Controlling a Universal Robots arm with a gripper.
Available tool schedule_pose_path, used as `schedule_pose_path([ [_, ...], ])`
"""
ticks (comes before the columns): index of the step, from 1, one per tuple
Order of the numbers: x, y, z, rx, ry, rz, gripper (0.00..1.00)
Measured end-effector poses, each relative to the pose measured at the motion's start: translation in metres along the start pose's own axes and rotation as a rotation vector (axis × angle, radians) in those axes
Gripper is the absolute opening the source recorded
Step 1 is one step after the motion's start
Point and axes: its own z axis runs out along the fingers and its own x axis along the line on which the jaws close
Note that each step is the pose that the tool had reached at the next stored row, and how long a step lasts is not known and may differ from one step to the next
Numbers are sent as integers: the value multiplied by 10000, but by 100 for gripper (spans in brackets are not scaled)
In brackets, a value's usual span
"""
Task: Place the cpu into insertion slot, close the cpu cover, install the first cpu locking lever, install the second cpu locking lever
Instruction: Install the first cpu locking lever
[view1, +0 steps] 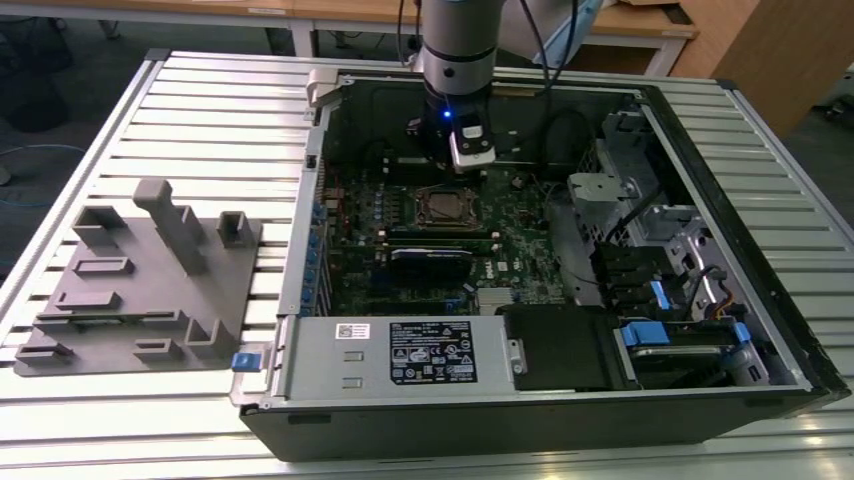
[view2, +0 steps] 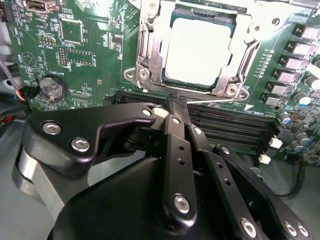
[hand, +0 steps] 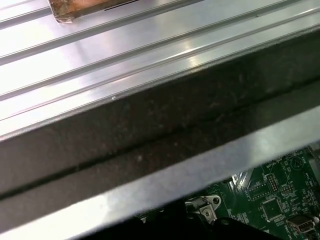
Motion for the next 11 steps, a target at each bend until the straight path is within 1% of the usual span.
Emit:
schedule_pose_path([
  [6,8,20,5,35,-17,8,10],
  [8,8,21,6,74,-32,7,10],
  [11,9,21,11,165,-67,-2,10],
])
